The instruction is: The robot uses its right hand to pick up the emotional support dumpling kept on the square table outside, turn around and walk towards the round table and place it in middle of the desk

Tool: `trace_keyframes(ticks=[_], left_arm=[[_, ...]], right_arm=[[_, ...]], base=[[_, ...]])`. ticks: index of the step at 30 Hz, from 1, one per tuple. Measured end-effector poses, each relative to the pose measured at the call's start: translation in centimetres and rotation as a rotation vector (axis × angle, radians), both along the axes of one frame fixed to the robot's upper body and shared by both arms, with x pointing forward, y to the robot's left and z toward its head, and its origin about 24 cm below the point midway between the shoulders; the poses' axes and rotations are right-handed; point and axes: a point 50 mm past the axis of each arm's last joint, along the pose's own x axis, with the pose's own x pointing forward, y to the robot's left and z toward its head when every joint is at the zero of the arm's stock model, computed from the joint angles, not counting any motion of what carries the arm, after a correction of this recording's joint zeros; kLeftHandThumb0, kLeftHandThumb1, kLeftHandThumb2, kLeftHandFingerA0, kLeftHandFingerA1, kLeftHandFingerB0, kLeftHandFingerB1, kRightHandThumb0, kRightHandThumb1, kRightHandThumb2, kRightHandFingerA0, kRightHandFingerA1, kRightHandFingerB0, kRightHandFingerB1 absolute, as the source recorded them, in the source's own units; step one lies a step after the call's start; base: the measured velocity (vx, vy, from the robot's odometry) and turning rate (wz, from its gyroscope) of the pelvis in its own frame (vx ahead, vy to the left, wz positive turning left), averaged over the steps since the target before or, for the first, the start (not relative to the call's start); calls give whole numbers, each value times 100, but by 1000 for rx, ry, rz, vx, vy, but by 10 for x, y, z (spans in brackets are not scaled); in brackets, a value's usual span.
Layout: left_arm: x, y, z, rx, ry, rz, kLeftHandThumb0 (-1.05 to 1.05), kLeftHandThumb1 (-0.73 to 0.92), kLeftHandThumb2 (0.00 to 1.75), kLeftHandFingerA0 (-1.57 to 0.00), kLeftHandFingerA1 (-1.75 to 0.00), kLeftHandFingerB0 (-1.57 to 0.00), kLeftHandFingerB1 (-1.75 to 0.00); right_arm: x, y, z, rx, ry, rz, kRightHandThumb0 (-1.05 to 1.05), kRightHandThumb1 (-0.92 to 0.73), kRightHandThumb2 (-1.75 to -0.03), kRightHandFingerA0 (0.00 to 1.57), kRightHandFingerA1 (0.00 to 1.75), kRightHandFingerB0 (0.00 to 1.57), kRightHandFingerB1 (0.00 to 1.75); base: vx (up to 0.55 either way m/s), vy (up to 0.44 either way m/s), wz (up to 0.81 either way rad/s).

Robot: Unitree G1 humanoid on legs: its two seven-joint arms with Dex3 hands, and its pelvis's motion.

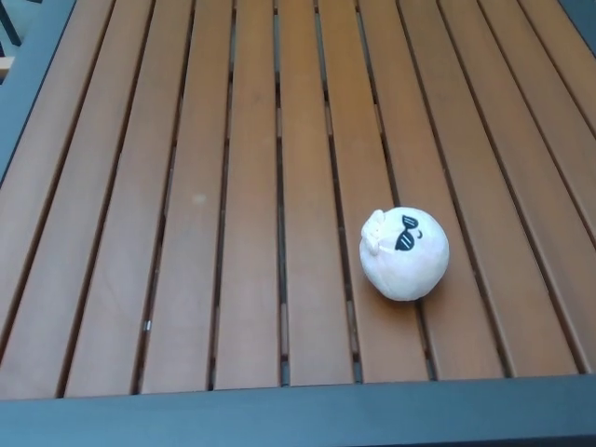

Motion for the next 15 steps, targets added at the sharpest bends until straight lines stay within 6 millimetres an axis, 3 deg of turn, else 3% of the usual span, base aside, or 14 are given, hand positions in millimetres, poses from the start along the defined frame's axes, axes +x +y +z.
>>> trace_keyframes(ticks=[1, 3, 4, 5, 10, 11, 12, 14, 15], left_arm=[[0, 1, 0, 1, -7, 9, -10, 54, 77, -89, -99, -93, -82], [2, 2, 1, 5, -33, 36, -10, 54, 77, -89, -99, -93, -82], [3, 3, 2, 7, -49, 47, -10, 58, 75, -91, -100, -90, -77], [4, 4, 2, 9, -60, 54, -10, 58, 75, -91, -100, -90, -77], [6, 6, 4, 19, -98, 71, -9, 59, 76, -95, -100, -90, -75], [9, 7, 5, 25, -120, 77, -9, 59, 76, -95, -100, -90, -75], [10, 7, 6, 29, -134, 82, -6, 58, 85, -98, -98, -91, -74], [11, 8, 7, 32, -148, 90, -6, 58, 85, -98, -98, -91, -74], [12, 8, 7, 33, -154, 94, -3, 55, 91, -98, -97, -90, -74]], right_arm=[[1, -1, 2, -4, -9, 5, -5, -68, -65, 76, 63, 73, 54], [3, -4, 7, -17, -36, 23, -5, -68, -65, 76, 63, 73, 54], [4, -5, 8, -18, -50, 30, 3, -71, -78, 85, 62, 69, 52], [5, -5, 9, -18, -59, 33, 3, -71, -78, 85, 62, 69, 52], [7, -8, 16, -28, -135, 31, -8, -74, -62, 81, 47, 56, 41], [11, -12, 27, -54, -224, 14, -8, -74, -62, 81, 47, 56, 41], [14, -15, 33, -73, -274, 3, -29, -63, -59, 83, 50, 52, 37], [17, -17, 39, -95, -327, -11, -29, -63, -59, 83, 50, 52, 37], [20, -19, 43, -117, -362, -22, -39, -54, -82, 56, 66, 34, 48]], base=[[0, 0, 0], [0, 0, 0], [0, 0, 0], [0, 0, 0], [0, 0, 0], [0, 0, 0], [0, 0, 0], [0, 0, 0], [0, 0, 0]])
